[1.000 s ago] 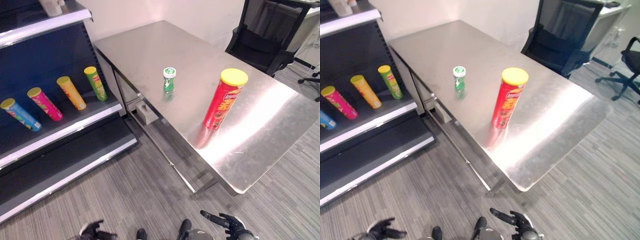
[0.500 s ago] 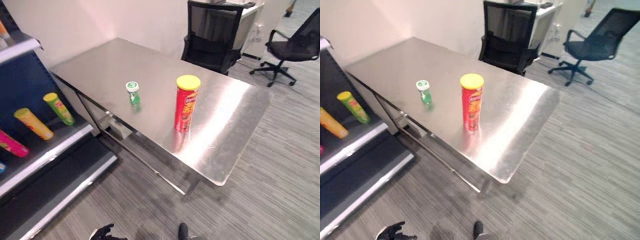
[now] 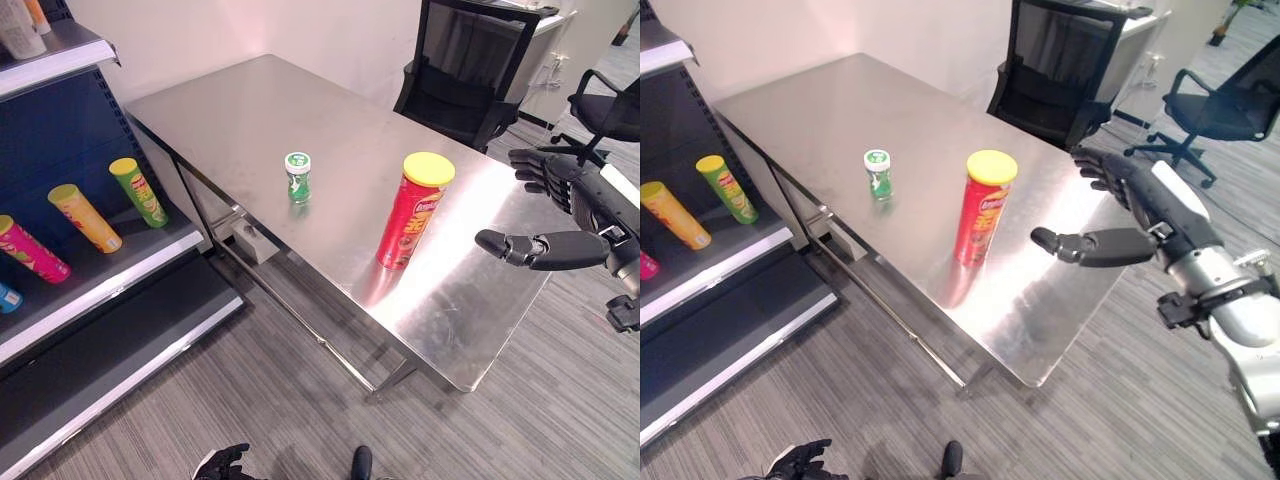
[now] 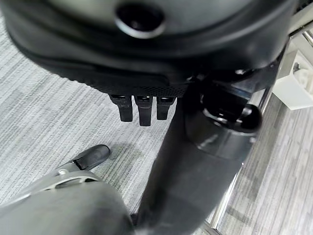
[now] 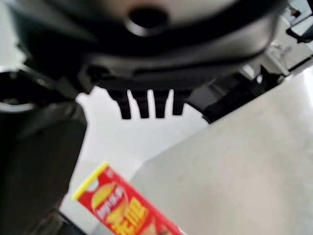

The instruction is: Put the goods on the table back onto the shelves and tidy them up.

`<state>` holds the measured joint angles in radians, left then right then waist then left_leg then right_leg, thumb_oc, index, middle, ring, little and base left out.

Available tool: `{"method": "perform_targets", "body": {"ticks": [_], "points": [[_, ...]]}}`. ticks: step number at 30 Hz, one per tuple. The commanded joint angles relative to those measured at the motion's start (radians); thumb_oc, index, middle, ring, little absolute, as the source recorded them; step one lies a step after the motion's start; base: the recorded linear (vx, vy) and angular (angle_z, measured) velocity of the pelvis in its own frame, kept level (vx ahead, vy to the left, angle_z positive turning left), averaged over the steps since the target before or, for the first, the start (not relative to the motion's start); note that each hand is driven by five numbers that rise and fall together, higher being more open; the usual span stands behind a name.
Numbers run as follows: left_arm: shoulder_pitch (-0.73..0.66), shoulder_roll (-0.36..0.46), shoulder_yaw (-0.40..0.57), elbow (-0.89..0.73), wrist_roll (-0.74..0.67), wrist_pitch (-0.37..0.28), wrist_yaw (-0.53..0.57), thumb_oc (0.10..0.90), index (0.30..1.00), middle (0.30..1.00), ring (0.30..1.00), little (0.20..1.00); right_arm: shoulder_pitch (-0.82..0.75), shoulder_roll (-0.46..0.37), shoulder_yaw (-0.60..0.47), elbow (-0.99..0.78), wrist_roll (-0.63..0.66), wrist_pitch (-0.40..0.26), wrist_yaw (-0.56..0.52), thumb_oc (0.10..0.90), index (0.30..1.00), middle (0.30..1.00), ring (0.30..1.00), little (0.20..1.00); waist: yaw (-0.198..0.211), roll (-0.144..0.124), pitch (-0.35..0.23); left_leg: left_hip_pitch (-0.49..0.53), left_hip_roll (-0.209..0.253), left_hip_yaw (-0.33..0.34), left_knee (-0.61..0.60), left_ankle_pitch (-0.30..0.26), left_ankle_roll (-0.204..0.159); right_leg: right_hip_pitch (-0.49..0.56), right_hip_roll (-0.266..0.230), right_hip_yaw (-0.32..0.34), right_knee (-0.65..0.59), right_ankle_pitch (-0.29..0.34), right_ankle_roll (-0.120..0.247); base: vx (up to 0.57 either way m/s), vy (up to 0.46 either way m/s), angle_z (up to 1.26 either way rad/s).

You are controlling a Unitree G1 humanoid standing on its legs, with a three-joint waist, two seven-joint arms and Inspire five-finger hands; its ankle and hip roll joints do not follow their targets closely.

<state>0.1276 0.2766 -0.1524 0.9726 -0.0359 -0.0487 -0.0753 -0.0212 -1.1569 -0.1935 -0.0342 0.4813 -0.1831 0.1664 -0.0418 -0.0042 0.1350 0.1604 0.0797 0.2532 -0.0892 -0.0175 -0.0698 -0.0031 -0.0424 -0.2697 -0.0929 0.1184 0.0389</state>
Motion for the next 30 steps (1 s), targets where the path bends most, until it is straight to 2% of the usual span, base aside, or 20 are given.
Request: {"method": "perform_targets", "body": {"ticks": [1, 11, 19, 22, 30], "points": [[-0.047, 0.056, -0.024, 0.037, 0.013, -0.051, 0.007, 0.8, 0.9, 0.9, 0.9, 0.9, -0.158, 0.009, -0.02, 0.022, 0.058, -0.056, -0.034, 0.8, 0.9, 0.9, 0.9, 0.9, 0.03, -0.049, -0.036, -0.019, 0.025, -0.006, 0.002, -0.011, -0.04, 0.084, -0.138, -0.041, 0.007, -0.017, 0.161, 0.01, -0.005, 0.3], [-0.039, 0.055, -0.033, 0.058, 0.006, -0.048, 0.018, 0.8, 0.9, 0.9, 0.9, 0.9, -0.288, -0.017, 0.118, 0.134, 0.046, -0.042, -0.041, 0.8, 0.9, 0.9, 0.9, 0.9, 0.058, -0.057, -0.036, -0.029, 0.021, -0.032, 0.002, -0.005, -0.043, 0.096, -0.145, -0.067, 0.009, -0.022, 0.16, 0.0, -0.004, 0.12], [-0.031, 0.054, -0.051, 0.085, -0.018, -0.045, 0.028, 0.8, 0.9, 0.9, 0.9, 0.9, -0.492, -0.011, 0.323, 0.308, 0.024, -0.022, -0.075, 0.8, 0.9, 0.9, 0.9, 0.9, 0.094, -0.076, -0.03, -0.049, 0.024, -0.058, 0.002, 0.006, -0.048, 0.101, -0.145, -0.092, 0.006, -0.025, 0.158, 0.0, -0.009, 0.14], [-0.027, 0.057, -0.051, 0.094, -0.029, -0.043, 0.028, 0.8, 0.9, 0.9, 0.9, 0.9, -0.552, -0.004, 0.377, 0.334, 0.074, -0.017, -0.062, 0.8, 0.9, 0.9, 0.9, 0.9, 0.108, -0.082, -0.025, -0.056, 0.024, -0.067, 0.002, 0.011, -0.051, 0.101, -0.146, -0.102, 0.006, -0.024, 0.158, 0.01, -0.014, 0.09], [-0.022, 0.058, -0.055, 0.101, -0.032, -0.046, 0.026, 0.8, 0.9, 0.9, 0.9, 0.9, -0.614, -0.031, 0.46, 0.332, 0.088, -0.014, -0.04, 0.8, 0.9, 0.9, 0.9, 0.9, 0.119, -0.091, -0.025, -0.062, 0.025, -0.083, 0.002, 0.012, -0.053, 0.106, -0.145, -0.112, 0.006, -0.031, 0.156, 0.01, -0.01, 0.09]]}}
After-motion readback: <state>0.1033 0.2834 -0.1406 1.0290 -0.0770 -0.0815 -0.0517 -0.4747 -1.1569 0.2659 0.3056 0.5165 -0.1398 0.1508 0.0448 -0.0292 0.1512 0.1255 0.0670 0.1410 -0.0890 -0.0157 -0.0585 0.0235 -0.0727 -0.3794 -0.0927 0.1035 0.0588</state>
